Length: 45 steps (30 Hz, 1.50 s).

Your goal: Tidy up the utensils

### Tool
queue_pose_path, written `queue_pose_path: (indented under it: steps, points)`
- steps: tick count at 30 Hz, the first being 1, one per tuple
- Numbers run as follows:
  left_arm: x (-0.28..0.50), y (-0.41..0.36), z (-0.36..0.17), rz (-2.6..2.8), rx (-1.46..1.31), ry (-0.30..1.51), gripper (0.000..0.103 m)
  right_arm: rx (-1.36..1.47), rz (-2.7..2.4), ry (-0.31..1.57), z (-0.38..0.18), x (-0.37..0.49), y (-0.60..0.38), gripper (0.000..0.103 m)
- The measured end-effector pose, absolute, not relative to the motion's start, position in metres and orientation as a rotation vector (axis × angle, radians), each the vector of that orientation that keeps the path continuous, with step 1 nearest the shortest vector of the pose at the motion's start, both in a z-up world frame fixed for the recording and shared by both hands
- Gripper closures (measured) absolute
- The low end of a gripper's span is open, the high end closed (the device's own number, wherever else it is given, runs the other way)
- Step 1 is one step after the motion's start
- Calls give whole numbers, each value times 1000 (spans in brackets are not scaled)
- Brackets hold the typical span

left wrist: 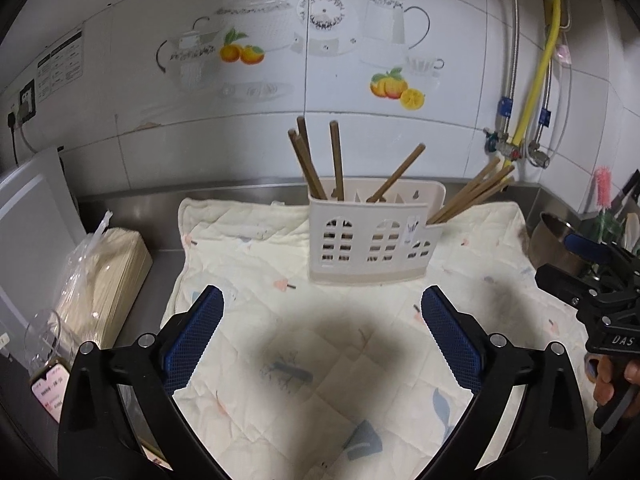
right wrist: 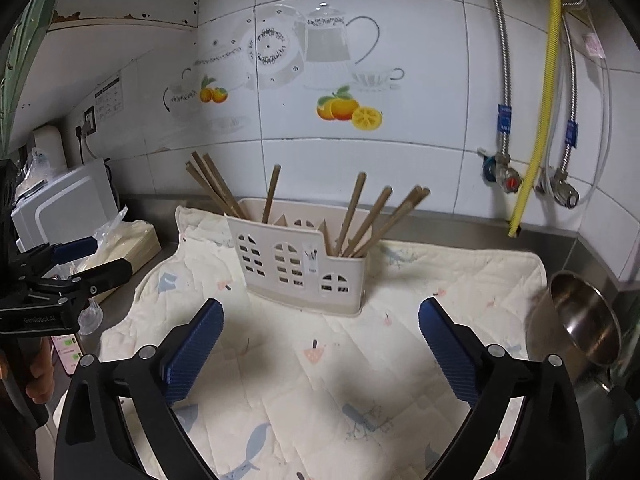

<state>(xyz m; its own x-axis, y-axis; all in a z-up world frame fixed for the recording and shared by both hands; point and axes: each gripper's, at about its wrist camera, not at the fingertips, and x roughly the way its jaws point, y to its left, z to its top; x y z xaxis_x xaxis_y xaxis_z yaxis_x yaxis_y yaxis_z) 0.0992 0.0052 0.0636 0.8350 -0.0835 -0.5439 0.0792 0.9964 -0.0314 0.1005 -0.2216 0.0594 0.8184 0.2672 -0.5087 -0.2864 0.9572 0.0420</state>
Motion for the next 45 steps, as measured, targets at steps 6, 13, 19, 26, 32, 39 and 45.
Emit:
queue_pose_path:
  steps: [6,13,19,26,32,39,45]
  points:
    - [88,2,51,-86,-1,593,5,-17,275,548,48,91,-227,7]
    - [77,-1,35,-93,-17,621,5,-16,247,554,38,80,-231,7]
    - [72,-2,26,-80,-11,631,5,0,234,578,24,73,-232,7]
    - [68,0,22,-71,-11,633,5,-6,218,619,7,71,-232,7]
    - [68,1,19,-65,-14,639,5,-6,212,622,4,68,-236,7]
    - [67,-1,15,-65,-10,648,5,-2,210,629,3,68,-238,7]
    - [67,0,13,-59,-13,655,5,-7,215,630,2,68,-236,7]
